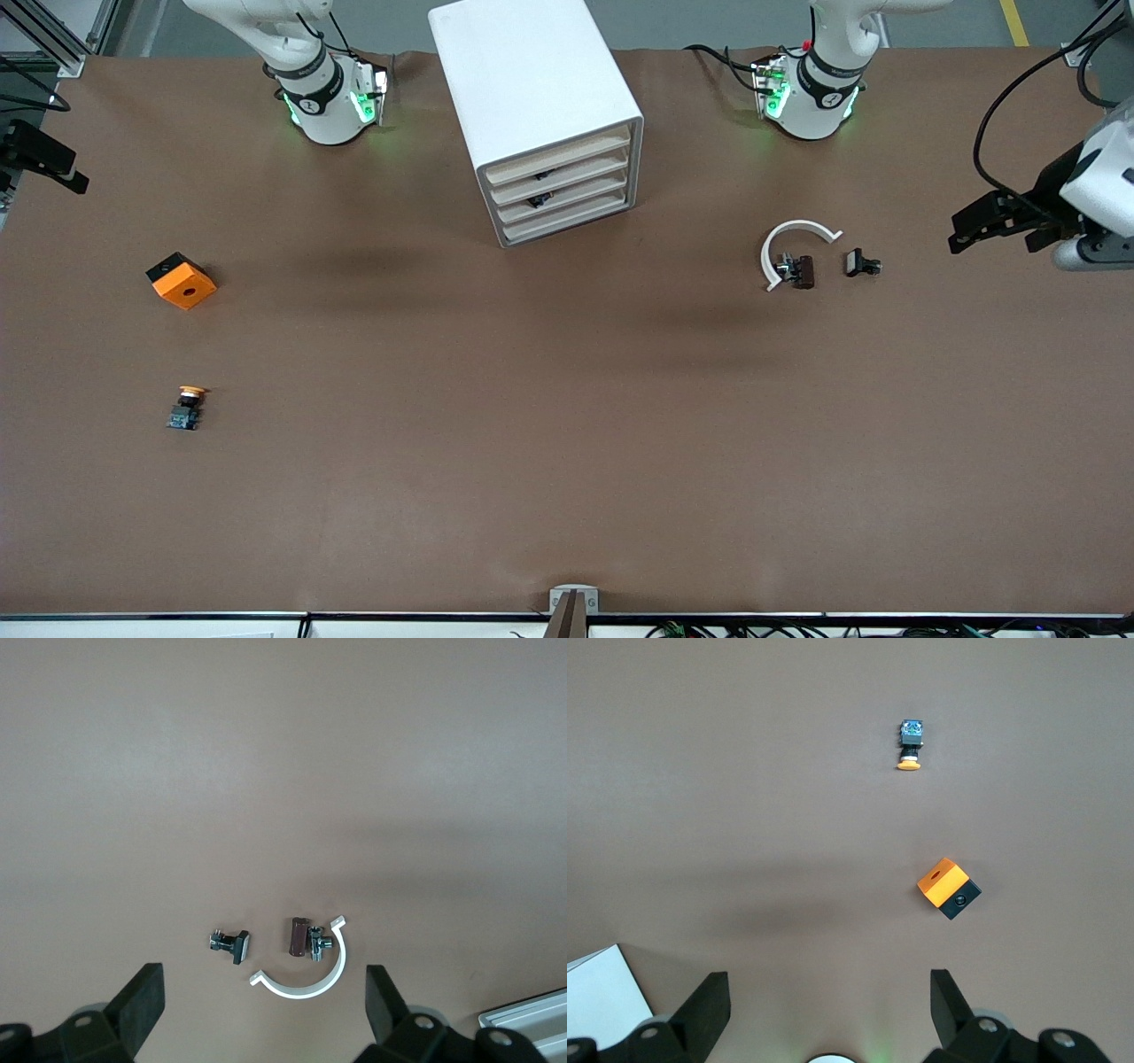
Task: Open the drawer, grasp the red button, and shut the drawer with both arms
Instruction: 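Reach the left gripper toward the white cabinet's drawer front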
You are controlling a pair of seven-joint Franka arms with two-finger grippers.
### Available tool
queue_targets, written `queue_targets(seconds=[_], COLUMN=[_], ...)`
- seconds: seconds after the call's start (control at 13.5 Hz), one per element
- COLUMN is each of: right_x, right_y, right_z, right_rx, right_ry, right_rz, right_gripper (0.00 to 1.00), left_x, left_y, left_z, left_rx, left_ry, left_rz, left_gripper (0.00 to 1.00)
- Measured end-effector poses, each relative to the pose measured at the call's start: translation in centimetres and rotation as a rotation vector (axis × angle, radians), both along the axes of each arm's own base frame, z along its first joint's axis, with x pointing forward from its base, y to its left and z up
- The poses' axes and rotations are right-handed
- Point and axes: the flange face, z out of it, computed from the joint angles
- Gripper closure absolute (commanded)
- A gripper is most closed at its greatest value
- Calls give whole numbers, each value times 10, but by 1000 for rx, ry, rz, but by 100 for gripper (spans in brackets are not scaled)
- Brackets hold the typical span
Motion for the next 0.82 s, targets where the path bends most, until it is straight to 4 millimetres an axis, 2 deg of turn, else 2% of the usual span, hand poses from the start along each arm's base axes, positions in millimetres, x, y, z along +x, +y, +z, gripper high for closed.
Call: queue_targets(seconds=[0.3,0.52,0.67,0.82], right_x=[0,0,0,0], right_y=[0,0,0,0], right_z=[0,0,-1,-1], right_rx=[0,0,0,0], right_ry=[1,1,1,2], right_rz=[0,0,0,0], right_gripper=[0,0,0,0], left_x=[20,37,43,47], left_y=[-20,-36,-48,-68], left_z=[-43,-72,-89,-98], left_rx=[-8,-59,-76,-94], left_ry=[60,77,99,119], left_rz=[5,83,150,229], left_gripper=[0,0,0,0])
